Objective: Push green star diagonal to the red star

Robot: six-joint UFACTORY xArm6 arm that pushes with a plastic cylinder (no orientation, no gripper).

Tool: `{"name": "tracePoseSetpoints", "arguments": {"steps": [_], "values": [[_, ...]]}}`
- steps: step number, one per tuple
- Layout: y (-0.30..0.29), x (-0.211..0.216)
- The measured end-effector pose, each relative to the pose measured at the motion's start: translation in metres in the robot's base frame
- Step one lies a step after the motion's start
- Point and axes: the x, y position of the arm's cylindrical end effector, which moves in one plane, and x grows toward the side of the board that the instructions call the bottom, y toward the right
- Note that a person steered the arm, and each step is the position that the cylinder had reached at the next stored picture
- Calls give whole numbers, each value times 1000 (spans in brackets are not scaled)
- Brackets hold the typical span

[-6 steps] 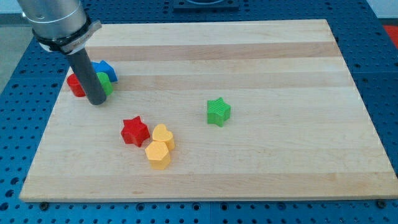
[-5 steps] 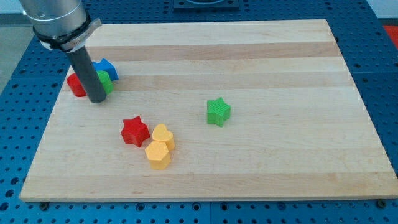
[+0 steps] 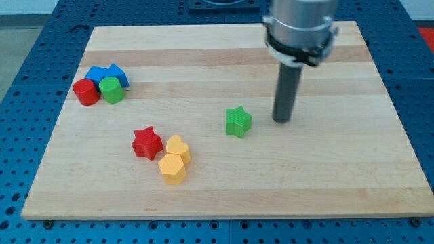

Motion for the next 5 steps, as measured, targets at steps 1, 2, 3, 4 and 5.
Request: {"name": "tracePoseSetpoints", "arguments": {"steps": [1, 2, 3, 4, 5], "values": [[-32, 18], [-91, 10], [-139, 6], [-132, 6], [-87, 6]]}}
